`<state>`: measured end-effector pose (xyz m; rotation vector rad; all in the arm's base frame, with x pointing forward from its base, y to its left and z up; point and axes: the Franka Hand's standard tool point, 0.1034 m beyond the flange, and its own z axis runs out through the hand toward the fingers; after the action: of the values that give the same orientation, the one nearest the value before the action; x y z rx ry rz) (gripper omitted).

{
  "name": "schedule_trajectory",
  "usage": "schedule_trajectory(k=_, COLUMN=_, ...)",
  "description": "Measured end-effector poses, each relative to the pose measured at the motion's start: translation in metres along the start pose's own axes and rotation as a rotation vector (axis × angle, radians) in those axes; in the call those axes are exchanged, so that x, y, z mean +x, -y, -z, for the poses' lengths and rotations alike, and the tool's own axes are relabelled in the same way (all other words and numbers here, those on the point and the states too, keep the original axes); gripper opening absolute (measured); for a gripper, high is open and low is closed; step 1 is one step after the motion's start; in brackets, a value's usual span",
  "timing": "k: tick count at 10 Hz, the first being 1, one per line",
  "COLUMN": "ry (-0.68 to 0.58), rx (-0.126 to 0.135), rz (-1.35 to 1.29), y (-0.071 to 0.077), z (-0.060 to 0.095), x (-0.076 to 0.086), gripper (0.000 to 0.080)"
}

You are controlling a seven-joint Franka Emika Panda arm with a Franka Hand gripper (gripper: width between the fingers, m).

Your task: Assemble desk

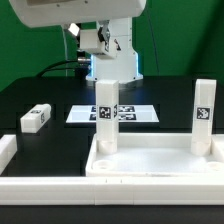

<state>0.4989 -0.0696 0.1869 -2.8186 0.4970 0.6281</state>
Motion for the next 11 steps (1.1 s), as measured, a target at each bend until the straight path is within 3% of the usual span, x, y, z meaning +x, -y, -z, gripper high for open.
schedule_trajectory(k=1, ry=-0.044, rx=0.000, rz=-0.020, y=0.003, z=-0.002, x=-0.005, gripper=0.0291)
schedule_trajectory(k=2, ry=-0.136, rx=-0.048, rz=-0.080, y=0.024, z=-0.002, x=0.003, gripper=0.0291)
schedule_trajectory(k=3, ry=-0.194, rx=-0.071, rz=-0.045, y=0.055, z=0.009, x=0.005, gripper=0.0291)
schedule_trajectory(k=5, ry=-0.367, rx=-0.049, rz=-0.069, y=0.083, z=0.043, x=0.033, gripper=0.0291)
schedule_trajectory(k=6, ry=-0.417, rx=-0.036, rz=-0.082, y=0.094, z=0.041, x=0.037, gripper=0.0291)
schedule_trajectory(k=9, ry=-0.623, rx=-0.015, rz=-0.054, y=0.105, z=0.037, x=0.043, gripper=0.0291)
schedule_trajectory(k=10, ry=-0.685, rx=-0.050, rz=-0.051, y=0.115, z=0.026, x=0.046, gripper=0.0291)
schedule_trajectory(k=11, ry=-0.758, rx=-0.049, rz=-0.026, y=0.131, z=0.028, x=0.054, gripper=0.0291)
